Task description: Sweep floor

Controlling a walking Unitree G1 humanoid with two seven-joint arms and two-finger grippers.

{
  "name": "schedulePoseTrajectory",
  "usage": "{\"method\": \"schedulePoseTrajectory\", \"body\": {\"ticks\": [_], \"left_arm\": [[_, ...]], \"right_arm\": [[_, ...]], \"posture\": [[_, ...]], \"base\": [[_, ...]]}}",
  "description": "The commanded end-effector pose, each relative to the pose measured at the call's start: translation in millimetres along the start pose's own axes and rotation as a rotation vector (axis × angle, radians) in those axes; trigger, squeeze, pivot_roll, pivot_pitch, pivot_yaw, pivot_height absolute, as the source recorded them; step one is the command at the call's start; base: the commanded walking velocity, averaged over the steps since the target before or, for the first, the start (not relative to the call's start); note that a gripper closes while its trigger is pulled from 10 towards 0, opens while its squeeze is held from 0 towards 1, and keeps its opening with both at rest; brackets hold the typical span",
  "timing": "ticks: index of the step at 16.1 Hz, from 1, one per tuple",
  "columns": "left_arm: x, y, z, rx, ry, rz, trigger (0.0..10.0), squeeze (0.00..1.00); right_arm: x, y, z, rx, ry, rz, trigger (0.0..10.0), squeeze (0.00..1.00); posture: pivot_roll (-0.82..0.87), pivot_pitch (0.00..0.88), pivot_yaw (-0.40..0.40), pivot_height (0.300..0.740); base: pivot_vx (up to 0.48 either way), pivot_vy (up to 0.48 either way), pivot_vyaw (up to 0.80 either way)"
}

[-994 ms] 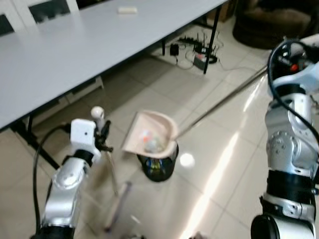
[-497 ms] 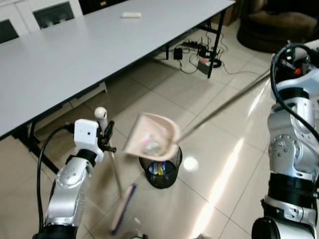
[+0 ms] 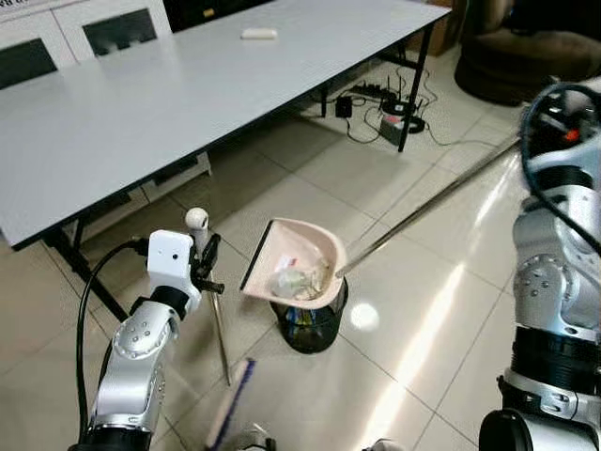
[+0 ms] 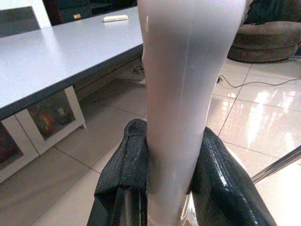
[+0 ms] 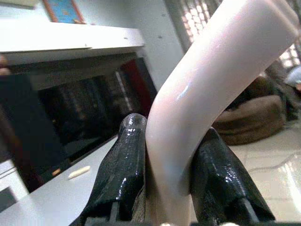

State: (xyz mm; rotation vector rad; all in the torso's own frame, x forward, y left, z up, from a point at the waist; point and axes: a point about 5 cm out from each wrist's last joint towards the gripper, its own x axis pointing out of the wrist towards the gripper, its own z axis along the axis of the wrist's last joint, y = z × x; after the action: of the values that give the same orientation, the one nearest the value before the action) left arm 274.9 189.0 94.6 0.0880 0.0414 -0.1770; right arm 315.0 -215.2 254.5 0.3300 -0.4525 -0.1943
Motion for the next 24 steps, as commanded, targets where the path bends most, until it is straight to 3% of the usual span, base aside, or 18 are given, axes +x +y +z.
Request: {"method": "schedulePoseTrajectory", "body": {"ticks": [1, 11, 17, 24], "left_arm": [[2.1, 1.7, 5, 0.005, -0.019, 0.015, 10.0, 0.0], [0.2, -0.8, 3, 0.006, -0.01, 0.024, 10.0, 0.0], [-2.4, -2.0, 2, 0.012, -0.01, 0.028, 10.0, 0.0], [-2.9, -3.5, 2, 0.013, -0.008, 0.023, 10.0, 0.0]], "right_arm": [[3.7, 13.0, 15, -0.021, -0.088, 0.074, 10.0, 0.0], [1.9, 52.7, 2, -0.245, -0.185, 0.363, 10.0, 0.0], [-17.1, 94.8, -4, -0.257, -0.274, 0.598, 10.0, 0.0], [-48.7, 125.8, -20, -0.329, -0.305, 0.856, 10.0, 0.0]], "posture": [[-0.01, 0.056, 0.049, 0.74], [-0.01, 0.074, 0.034, 0.74], [0.0, 0.08, 0.03, 0.74], [-0.01, 0.083, 0.034, 0.74]], "base": [[0.0, 0.0, 0.0], [0.0, 0.0, 0.0], [0.0, 0.0, 0.0], [0.0, 0.0, 0.0]]}}
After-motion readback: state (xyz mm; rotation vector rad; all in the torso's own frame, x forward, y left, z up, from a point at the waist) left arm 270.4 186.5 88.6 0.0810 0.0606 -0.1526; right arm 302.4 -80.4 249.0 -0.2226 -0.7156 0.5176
